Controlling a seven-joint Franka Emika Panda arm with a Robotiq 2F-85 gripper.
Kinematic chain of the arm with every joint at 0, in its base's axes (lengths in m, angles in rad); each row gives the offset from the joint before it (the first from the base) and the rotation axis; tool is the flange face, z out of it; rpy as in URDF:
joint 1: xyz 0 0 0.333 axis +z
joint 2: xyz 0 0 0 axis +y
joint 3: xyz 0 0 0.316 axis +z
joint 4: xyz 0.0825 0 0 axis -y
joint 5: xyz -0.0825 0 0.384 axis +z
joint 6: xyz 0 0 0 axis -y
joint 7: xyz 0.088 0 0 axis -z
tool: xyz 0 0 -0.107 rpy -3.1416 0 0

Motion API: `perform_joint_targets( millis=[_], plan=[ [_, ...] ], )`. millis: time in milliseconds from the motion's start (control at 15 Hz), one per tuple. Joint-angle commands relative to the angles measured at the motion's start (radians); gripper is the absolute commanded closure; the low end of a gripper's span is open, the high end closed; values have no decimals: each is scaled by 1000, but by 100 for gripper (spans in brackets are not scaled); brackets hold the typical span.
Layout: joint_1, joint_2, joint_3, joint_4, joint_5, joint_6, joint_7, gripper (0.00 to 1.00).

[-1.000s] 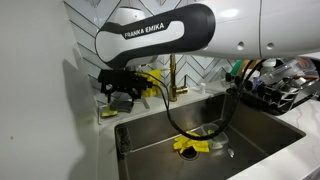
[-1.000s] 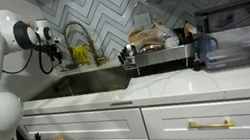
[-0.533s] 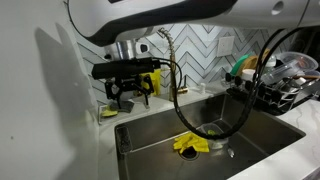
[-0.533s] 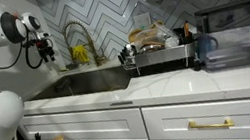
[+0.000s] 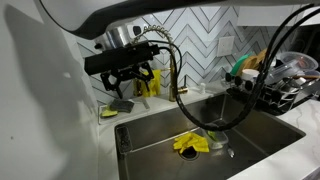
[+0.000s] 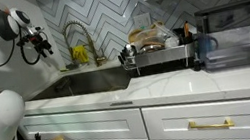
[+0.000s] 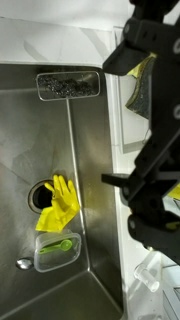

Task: Remove the sponge from the case inside the sink on the left and put it on the top left side of the sink

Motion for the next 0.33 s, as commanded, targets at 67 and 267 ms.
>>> perform_joint_targets(
  millis=[67,267],
  plan=[
    [8,-15,0,-18,-14,21,0,0],
    [12,-26,0,-33,-20,28,0,0]
  ],
)
